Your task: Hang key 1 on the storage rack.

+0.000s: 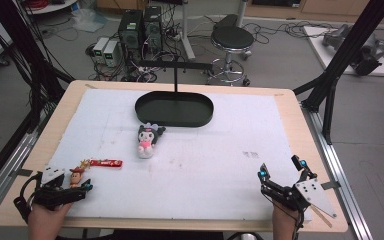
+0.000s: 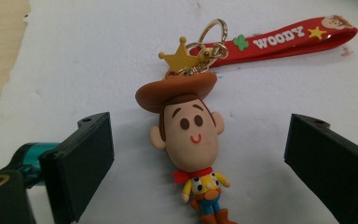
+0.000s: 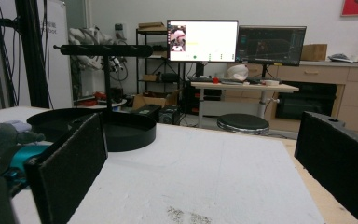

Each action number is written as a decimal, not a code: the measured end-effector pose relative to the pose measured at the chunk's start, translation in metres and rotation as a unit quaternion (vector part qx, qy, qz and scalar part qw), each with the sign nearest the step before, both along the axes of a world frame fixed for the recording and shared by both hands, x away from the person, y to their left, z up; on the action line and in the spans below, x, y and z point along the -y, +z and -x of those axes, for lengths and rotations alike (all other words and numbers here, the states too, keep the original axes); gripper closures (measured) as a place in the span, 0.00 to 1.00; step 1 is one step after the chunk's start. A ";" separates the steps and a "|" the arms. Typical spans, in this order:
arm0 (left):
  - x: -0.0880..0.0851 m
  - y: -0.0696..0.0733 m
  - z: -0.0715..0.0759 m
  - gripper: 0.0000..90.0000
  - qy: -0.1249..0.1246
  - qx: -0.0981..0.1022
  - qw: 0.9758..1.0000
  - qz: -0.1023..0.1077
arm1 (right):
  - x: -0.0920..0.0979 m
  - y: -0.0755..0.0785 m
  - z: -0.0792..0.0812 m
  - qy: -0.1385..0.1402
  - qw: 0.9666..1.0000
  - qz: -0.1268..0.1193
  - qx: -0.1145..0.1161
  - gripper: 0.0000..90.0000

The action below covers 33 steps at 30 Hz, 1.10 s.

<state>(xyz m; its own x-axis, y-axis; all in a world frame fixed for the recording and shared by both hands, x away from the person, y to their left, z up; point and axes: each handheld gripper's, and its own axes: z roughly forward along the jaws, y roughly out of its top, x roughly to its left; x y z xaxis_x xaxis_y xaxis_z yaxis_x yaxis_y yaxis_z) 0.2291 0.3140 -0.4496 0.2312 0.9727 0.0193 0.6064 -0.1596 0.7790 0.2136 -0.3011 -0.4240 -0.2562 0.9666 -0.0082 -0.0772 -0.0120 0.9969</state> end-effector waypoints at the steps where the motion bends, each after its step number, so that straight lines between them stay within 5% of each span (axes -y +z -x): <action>1: 0.000 0.000 0.000 0.13 0.001 -0.001 1.000 0.000 | 0.000 0.000 0.000 0.002 1.000 0.001 0.001 0.02; 33: 0.002 0.002 0.000 0.63 -0.037 -0.001 0.999 0.005 | -0.002 0.000 -0.001 0.001 1.000 0.003 -0.002 0.02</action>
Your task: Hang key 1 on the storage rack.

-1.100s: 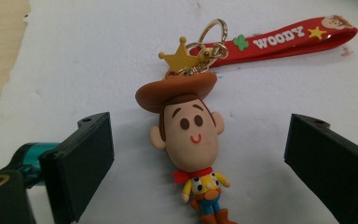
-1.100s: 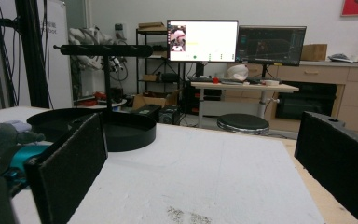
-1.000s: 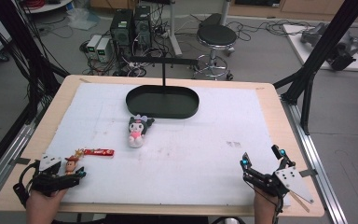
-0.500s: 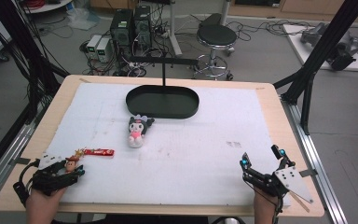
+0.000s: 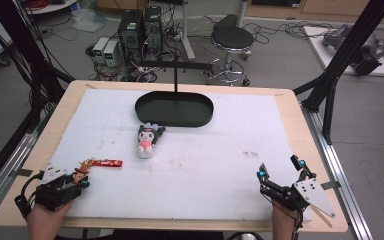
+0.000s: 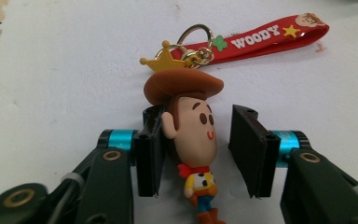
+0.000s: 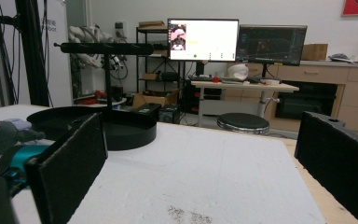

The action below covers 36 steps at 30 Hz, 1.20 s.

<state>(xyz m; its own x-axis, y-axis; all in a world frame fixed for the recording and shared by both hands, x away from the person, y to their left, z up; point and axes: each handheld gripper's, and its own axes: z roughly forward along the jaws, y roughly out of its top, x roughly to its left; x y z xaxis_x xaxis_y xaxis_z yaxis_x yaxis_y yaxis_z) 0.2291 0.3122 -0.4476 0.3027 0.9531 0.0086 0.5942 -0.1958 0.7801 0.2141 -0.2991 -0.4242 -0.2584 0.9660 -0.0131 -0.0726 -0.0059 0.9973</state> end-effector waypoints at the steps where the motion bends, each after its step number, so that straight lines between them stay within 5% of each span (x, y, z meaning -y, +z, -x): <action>1: 0.000 0.000 0.000 0.64 -0.002 0.000 1.000 0.001 | 0.000 0.000 0.000 0.000 1.000 0.001 0.001 0.02; 10: -0.003 0.000 -0.001 0.66 -0.003 -0.005 1.000 0.017 | 0.000 0.000 0.000 0.000 1.000 0.002 0.001 0.02; 22: -0.003 -0.001 0.000 0.74 -0.015 0.006 1.000 0.008 | -0.001 0.000 -0.001 0.000 1.000 0.005 0.000 0.02; 29: -0.002 -0.002 0.001 0.74 -0.014 0.021 1.000 0.006 | -0.001 -0.001 -0.001 0.000 1.000 0.005 0.000 0.02; 36: -0.003 0.002 0.004 0.74 -0.015 0.054 0.998 0.029 | 0.000 -0.001 -0.001 0.000 1.000 0.004 0.000 0.02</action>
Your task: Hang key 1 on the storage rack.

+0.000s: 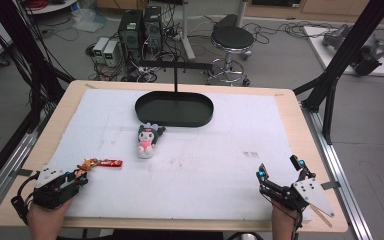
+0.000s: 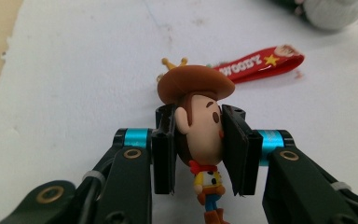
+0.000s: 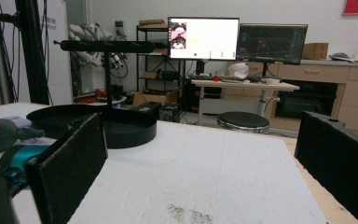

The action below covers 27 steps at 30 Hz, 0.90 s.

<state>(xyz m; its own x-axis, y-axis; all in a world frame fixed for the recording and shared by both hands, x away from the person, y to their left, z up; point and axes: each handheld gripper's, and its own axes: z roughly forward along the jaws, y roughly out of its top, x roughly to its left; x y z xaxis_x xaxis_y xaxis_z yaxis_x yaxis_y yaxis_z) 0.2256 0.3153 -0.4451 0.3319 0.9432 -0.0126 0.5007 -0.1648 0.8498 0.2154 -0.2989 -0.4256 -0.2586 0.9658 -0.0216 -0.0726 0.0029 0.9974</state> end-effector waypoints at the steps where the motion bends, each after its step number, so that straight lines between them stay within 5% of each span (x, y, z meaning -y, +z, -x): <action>1: 0.000 0.001 0.000 0.74 -0.002 0.003 1.000 -0.001 | 0.000 0.000 0.000 0.000 1.000 0.000 0.000 0.02; 8: 0.000 0.003 0.004 0.74 0.000 0.049 0.999 0.008 | -0.002 0.001 0.001 0.006 1.000 0.007 0.004 0.02; 17: 0.001 0.007 0.008 0.74 -0.003 0.102 0.994 0.025 | -0.001 0.000 0.001 0.004 1.000 0.008 0.003 0.02; 21: 0.001 0.008 0.010 0.74 -0.003 0.133 0.991 0.031 | -0.001 0.000 0.001 0.003 1.000 0.007 0.003 0.02; 27: 0.002 0.014 0.015 0.74 -0.006 0.188 0.982 0.034 | -0.002 0.000 0.001 0.003 1.000 0.008 0.003 0.02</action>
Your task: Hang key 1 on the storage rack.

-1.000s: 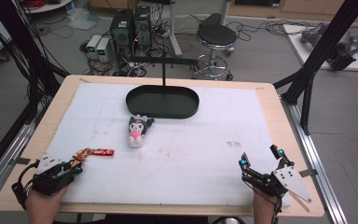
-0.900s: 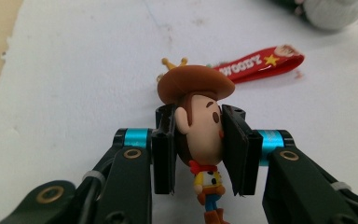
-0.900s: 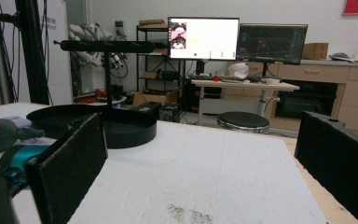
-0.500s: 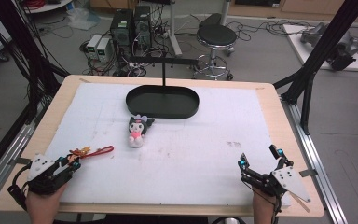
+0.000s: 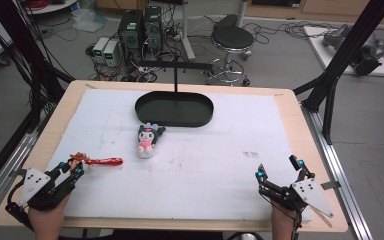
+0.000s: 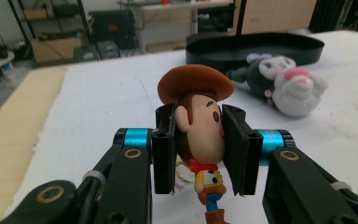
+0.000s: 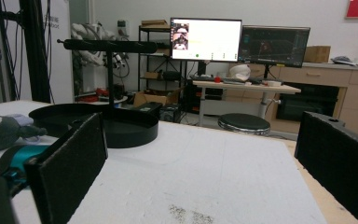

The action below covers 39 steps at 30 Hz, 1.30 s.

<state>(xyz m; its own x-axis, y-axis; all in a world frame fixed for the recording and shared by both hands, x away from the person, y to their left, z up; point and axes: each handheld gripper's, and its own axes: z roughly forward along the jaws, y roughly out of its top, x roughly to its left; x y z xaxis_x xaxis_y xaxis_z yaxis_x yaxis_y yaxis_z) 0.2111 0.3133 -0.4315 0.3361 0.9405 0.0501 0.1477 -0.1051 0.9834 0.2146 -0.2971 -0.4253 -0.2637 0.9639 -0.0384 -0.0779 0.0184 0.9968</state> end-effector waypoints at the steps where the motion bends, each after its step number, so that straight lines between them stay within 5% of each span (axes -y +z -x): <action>1: 0.000 0.000 0.000 0.74 -0.002 0.005 1.000 -0.002 | 0.000 0.000 0.000 0.000 1.000 0.000 -0.001 0.02; 15: 0.008 0.013 -0.002 0.74 -0.015 0.057 0.998 0.026 | 0.000 0.000 0.000 0.000 1.000 -0.001 0.001 0.02; 23: 0.020 0.024 -0.007 0.74 -0.033 0.099 0.993 0.046 | 0.001 0.000 0.001 -0.003 1.000 -0.002 0.002 0.02; 39: 0.039 0.038 -0.021 0.74 -0.041 0.127 0.987 0.084 | 0.003 0.001 0.001 -0.004 1.000 -0.006 0.004 0.02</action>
